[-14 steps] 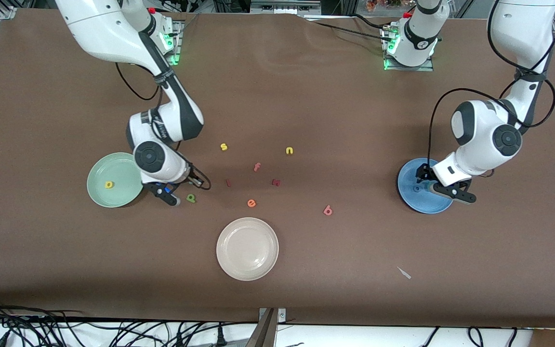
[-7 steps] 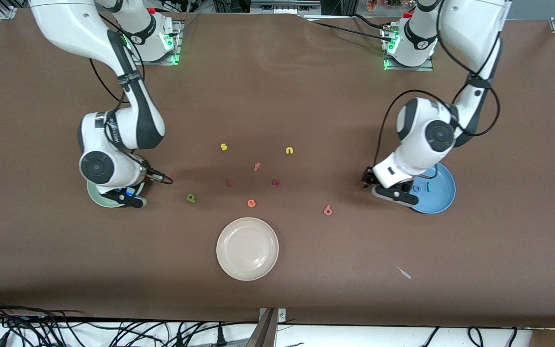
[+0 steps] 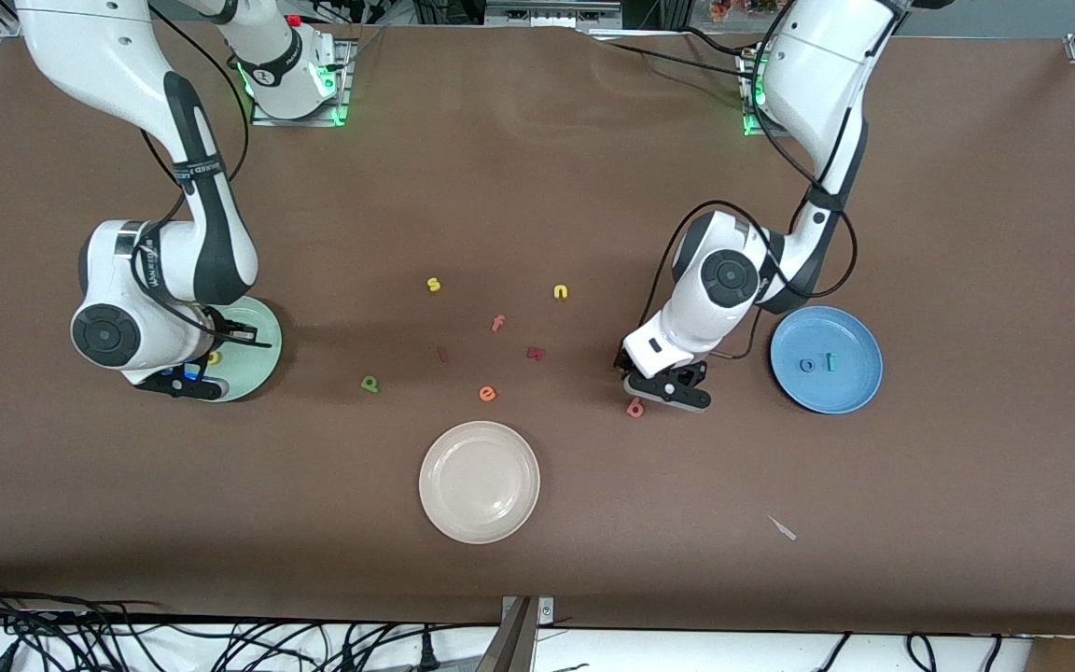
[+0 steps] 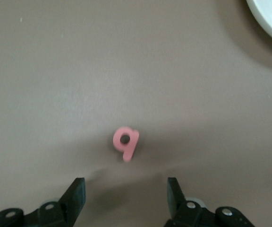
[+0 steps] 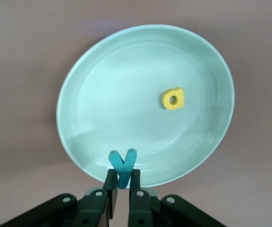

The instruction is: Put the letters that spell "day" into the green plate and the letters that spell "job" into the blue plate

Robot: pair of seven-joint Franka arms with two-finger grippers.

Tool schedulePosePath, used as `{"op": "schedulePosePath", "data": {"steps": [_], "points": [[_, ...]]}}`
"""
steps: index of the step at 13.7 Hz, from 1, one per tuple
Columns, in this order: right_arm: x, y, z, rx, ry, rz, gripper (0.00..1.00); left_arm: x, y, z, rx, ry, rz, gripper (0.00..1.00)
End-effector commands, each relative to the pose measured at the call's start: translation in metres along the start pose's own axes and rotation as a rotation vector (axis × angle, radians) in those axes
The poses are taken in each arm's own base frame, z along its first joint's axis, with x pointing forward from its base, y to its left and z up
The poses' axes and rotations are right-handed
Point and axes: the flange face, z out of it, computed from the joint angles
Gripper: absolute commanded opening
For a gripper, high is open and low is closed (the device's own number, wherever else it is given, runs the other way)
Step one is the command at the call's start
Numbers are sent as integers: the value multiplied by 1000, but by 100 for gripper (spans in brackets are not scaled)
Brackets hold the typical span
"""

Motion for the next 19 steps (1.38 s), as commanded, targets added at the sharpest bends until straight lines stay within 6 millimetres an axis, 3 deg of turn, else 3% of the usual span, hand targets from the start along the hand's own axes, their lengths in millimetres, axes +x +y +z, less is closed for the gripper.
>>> {"op": "schedulePosePath", "data": {"steps": [1,3,4,5,6,8,11,15,17,19], "points": [[-24,10,8,26,67,-19,0,16,3,23,20,49,12,78],[-34,15,22,47,127,-17,0,12,6,37,26,68,25,78],[-33,14,22,47,130,-17,31,13,4,37,30,68,24,78],[-31,15,20,49,134,-15,69,13,3,38,32,68,23,78],[-30,15,16,50,140,-15,95,12,4,40,32,67,26,78],[-25,12,6,57,160,-18,99,10,7,44,33,71,31,75],[-21,-11,-10,65,160,-42,99,11,2,46,40,75,31,45],[-17,-62,-30,109,177,-80,99,11,1,46,43,76,33,20],[-12,-70,-33,161,171,-21,99,13,-4,42,51,81,34,15],[-14,-96,-36,175,174,-8,99,17,-6,24,46,96,26,13]]}}
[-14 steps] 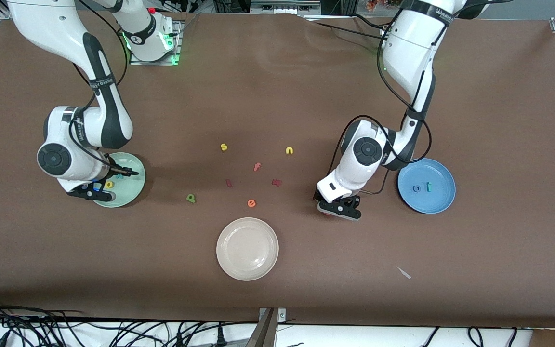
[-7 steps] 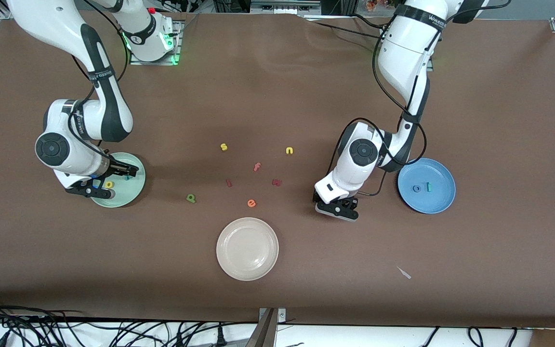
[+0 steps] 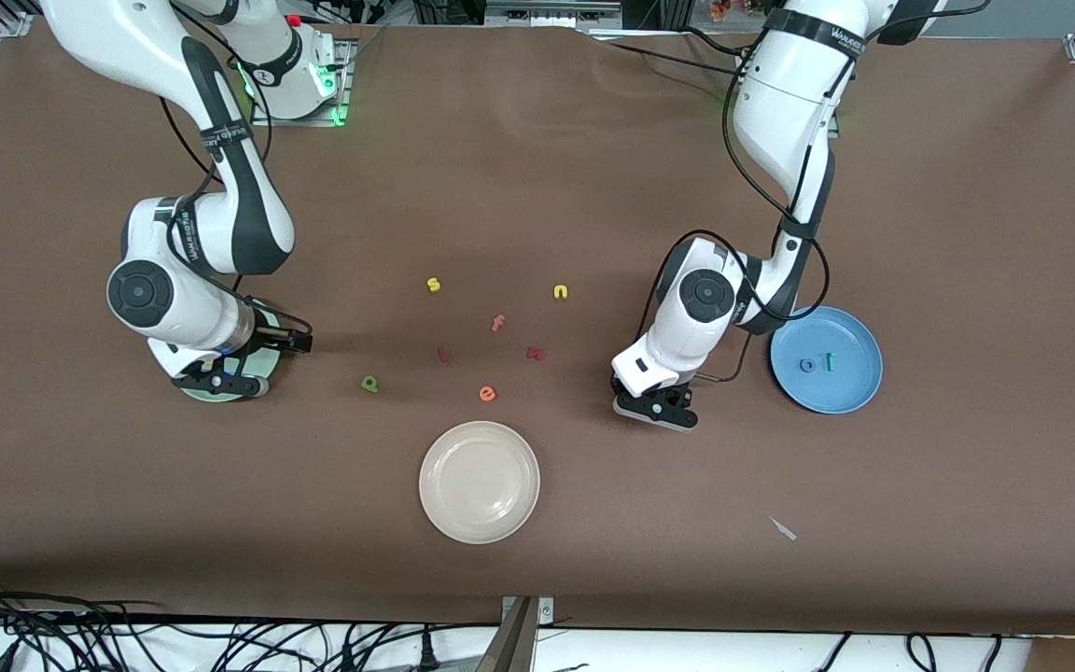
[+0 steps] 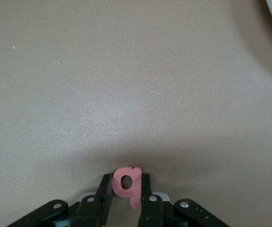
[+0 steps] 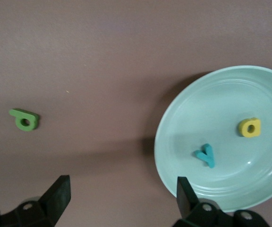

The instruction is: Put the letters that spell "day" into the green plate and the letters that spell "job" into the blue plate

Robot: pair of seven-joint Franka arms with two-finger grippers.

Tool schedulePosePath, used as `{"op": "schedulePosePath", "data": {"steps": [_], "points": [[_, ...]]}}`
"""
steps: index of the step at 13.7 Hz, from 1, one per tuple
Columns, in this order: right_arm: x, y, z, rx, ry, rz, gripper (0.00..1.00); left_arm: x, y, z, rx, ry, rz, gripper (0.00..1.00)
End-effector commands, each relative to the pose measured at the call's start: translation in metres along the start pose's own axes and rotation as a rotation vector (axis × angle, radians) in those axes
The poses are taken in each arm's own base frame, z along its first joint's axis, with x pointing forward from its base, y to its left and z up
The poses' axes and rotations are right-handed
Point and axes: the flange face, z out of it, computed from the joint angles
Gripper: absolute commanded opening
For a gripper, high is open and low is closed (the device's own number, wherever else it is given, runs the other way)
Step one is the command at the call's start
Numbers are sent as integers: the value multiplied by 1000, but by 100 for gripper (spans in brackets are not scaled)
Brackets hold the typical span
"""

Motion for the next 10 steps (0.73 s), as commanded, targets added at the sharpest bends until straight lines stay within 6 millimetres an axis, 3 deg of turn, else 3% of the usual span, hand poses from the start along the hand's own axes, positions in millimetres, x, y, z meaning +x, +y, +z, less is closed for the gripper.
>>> {"op": "schedulePosePath", "data": {"steps": [1,3,5,7,10], "points": [[7,-27,4,19,-10,61,99,11,-10,-29,-2,26,-10,13],[7,-40,12,24,-7,85,99,10,-58,-70,9,-6,-27,12],[10,-47,19,35,19,90,99,-9,-123,-108,7,-73,-8,12],[16,-56,27,48,23,110,99,-45,-184,-135,-2,-112,16,13],[20,-83,35,46,32,134,99,-113,-248,-143,-22,-185,42,14]]}}
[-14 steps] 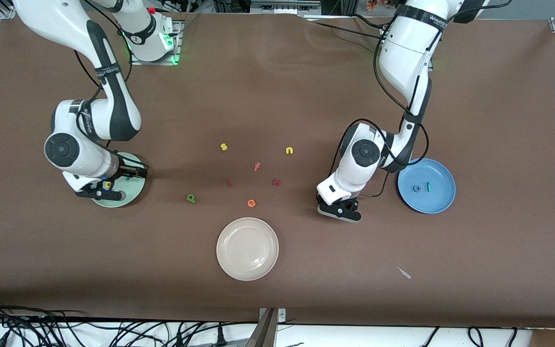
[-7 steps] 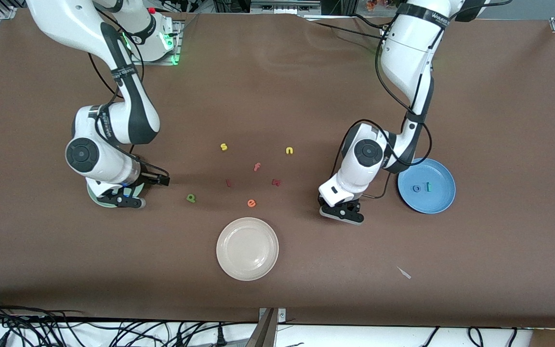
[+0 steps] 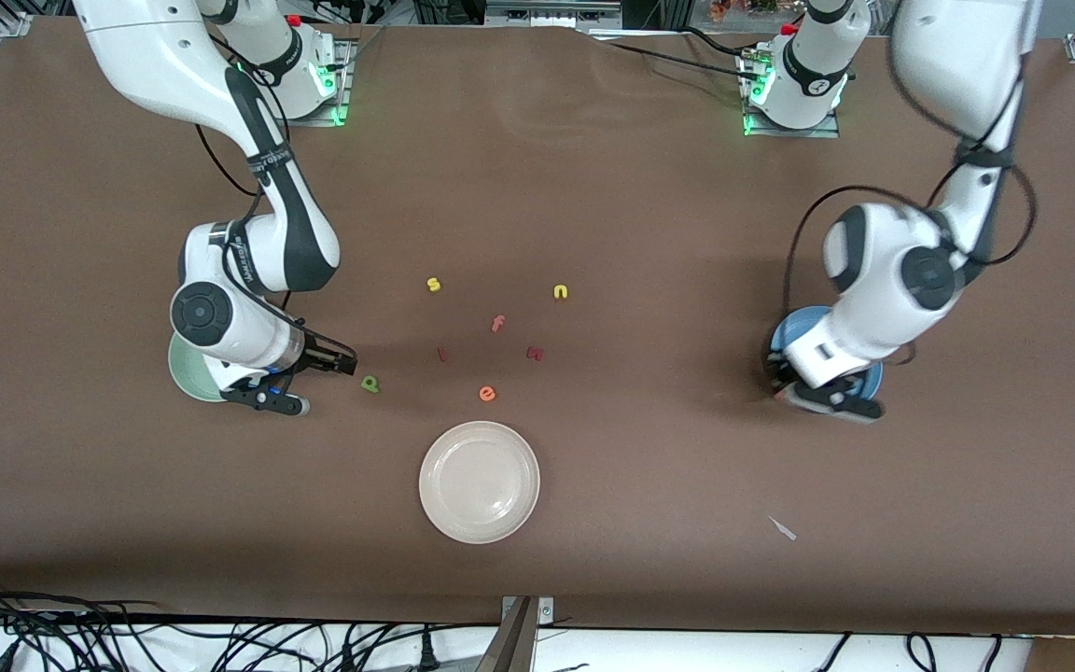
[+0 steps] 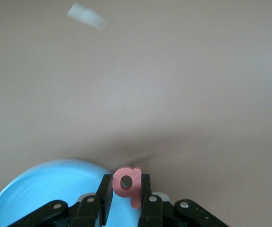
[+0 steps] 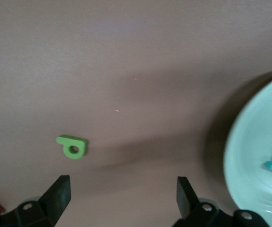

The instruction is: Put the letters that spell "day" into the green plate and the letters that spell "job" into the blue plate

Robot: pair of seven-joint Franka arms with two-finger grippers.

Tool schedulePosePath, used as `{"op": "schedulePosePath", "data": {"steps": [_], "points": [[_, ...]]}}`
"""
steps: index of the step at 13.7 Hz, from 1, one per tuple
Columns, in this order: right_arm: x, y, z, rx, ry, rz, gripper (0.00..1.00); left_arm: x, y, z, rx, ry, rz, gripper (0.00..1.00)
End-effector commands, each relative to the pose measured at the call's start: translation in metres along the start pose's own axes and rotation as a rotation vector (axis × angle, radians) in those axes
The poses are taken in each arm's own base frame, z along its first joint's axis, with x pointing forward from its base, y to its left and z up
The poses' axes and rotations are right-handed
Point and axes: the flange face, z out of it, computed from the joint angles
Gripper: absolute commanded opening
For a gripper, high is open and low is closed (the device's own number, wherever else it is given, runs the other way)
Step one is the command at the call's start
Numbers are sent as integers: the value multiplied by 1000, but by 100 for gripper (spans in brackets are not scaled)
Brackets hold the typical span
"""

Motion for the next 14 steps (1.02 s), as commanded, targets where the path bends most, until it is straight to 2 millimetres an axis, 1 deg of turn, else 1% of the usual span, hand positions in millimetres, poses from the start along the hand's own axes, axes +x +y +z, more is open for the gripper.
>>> {"op": "schedulePosePath", "data": {"steps": [1,2,3,4,5,6,7,8,9,10,11,12,14], "points": [[7,-29,7,11,14,36,99,-70,-28,2,-28,-60,32,15],[7,-36,10,9,16,32,99,-83,-37,10,-35,-86,28,19],[9,-37,14,10,19,33,99,-89,-46,12,-39,-97,14,23],[10,-38,18,20,37,34,99,-90,-48,15,-41,-103,7,27],[10,-41,22,23,47,30,99,-90,-48,16,-40,-105,-2,35],[11,-40,27,20,46,31,99,-90,-46,16,-40,-105,-4,39],[12,-42,33,19,49,30,99,-90,-45,18,-41,-108,-4,49],[13,-46,39,21,61,23,99,-91,-43,22,-43,-116,-1,67],[14,-46,49,20,67,26,99,-90,-41,23,-45,-117,-2,100],[12,-50,53,21,74,19,99,-90,-40,22,-46,-115,1,100],[12,-50,53,26,73,21,99,-91,-40,21,-49,-122,0,100],[12,-50,54,30,71,27,99,-92,-39,17,-57,-132,1,100],[11,-52,58,32,71,25,96,-92,-43,-5,-68,-120,-10,100]]}}
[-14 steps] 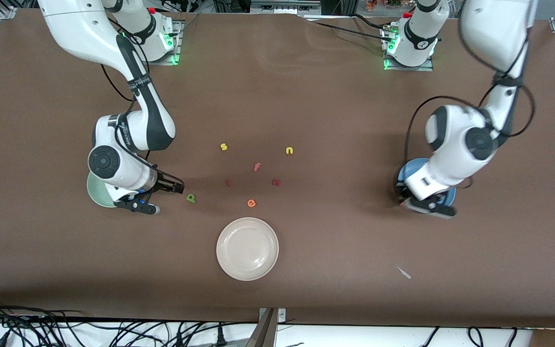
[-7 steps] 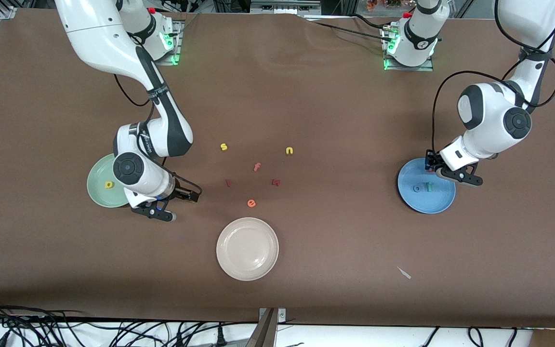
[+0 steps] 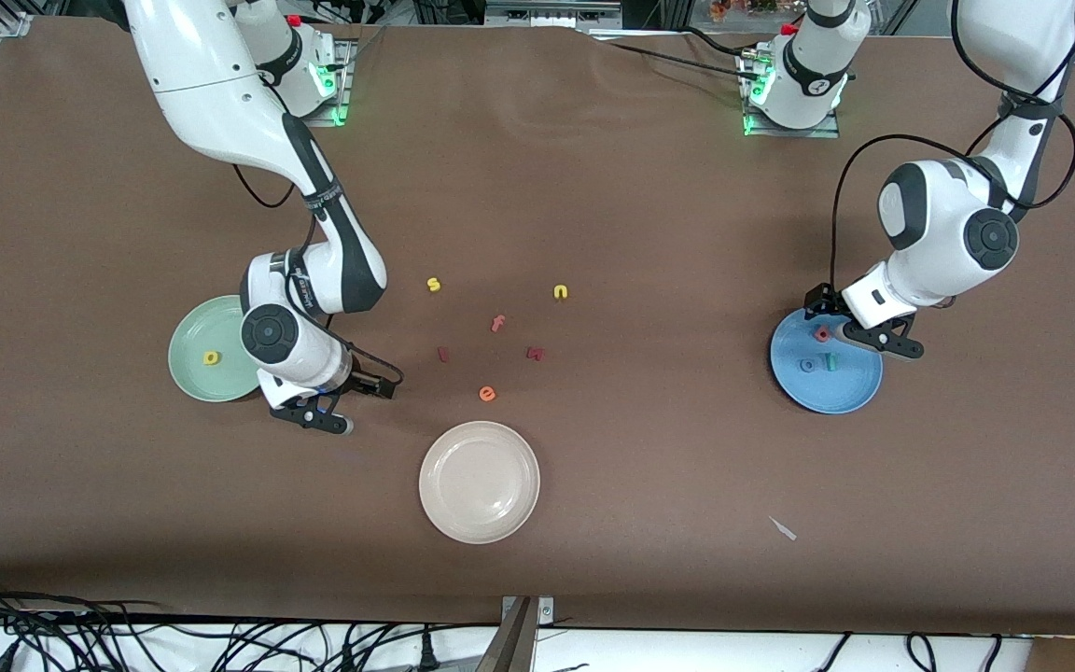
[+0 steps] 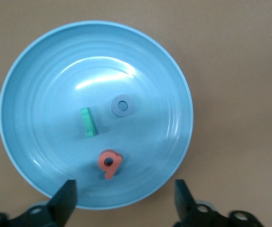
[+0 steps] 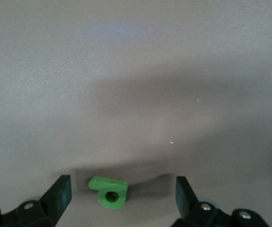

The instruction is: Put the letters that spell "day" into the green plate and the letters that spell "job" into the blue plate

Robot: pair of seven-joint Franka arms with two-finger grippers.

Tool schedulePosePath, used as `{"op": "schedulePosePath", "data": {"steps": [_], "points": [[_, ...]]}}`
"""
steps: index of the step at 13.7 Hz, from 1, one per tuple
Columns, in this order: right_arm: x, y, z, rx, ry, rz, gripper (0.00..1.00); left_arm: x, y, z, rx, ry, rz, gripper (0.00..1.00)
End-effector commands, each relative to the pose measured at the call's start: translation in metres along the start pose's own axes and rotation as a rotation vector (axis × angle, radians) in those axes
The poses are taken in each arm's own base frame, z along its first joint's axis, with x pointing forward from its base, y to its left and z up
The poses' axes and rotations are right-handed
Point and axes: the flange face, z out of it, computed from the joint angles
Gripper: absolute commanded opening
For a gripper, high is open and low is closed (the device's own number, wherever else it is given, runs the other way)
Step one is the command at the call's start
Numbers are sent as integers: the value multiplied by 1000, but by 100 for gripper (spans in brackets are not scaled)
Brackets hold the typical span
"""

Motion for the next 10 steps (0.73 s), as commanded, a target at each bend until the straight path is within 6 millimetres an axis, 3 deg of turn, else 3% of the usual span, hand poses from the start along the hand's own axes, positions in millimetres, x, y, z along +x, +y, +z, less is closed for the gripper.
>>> {"op": "schedulePosePath", "data": {"steps": [1,3,5,8,10], "points": [[0,-13,2,24,4,2,92,-6,-3,-43,-11,43,-9,100],[0,-14,3,26,2,1,83,-12,-14,-92,-3,118,-22,100],[0,-14,3,26,2,2,74,-16,-12,-135,-19,126,-13,100],[-1,-14,5,26,-1,-1,63,-16,-12,-229,49,52,64,100],[-2,-15,5,26,-1,-4,55,-17,1,-288,34,5,86,100]]}}
